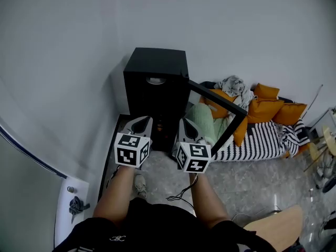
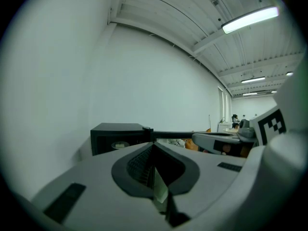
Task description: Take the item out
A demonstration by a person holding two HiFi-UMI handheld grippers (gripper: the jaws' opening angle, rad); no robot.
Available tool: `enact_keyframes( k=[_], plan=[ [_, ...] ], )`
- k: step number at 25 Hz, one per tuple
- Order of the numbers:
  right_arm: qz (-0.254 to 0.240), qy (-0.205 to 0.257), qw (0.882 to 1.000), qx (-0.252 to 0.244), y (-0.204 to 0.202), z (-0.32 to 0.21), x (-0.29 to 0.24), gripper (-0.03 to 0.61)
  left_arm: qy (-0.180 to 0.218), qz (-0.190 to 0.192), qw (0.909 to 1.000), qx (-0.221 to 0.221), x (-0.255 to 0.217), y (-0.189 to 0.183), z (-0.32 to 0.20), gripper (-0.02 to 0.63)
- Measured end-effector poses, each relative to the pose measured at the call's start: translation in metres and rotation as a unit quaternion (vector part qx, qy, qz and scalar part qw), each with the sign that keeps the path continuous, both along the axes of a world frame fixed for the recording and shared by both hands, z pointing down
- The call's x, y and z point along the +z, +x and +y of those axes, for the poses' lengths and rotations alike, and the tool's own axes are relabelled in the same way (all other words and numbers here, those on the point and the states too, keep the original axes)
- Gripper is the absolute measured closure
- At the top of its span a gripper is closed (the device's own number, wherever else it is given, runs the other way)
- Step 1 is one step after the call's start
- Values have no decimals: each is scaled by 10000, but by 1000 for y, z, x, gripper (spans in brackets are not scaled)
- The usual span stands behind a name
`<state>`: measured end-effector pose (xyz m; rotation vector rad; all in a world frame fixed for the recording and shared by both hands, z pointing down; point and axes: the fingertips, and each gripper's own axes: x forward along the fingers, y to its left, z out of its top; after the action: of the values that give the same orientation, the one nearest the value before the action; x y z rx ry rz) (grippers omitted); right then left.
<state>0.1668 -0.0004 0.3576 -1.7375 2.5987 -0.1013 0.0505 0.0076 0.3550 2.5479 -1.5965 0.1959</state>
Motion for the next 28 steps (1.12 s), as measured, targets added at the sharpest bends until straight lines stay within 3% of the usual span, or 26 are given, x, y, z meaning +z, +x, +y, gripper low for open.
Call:
enact_keyframes(
  k=[11,16,28],
  plan=[
    [237,-243,9994,87,-27,-88,24,574,-391,274,9985,260,31,-17,-97,617],
    [260,-339,9989,179,-44,-136,27,574,-530,190,9972,488,40,-21,-142,617],
    [374,-483,9976,341,-97,-209,29,574,-756,217,9944,709,54,-72,-213,617]
  ],
)
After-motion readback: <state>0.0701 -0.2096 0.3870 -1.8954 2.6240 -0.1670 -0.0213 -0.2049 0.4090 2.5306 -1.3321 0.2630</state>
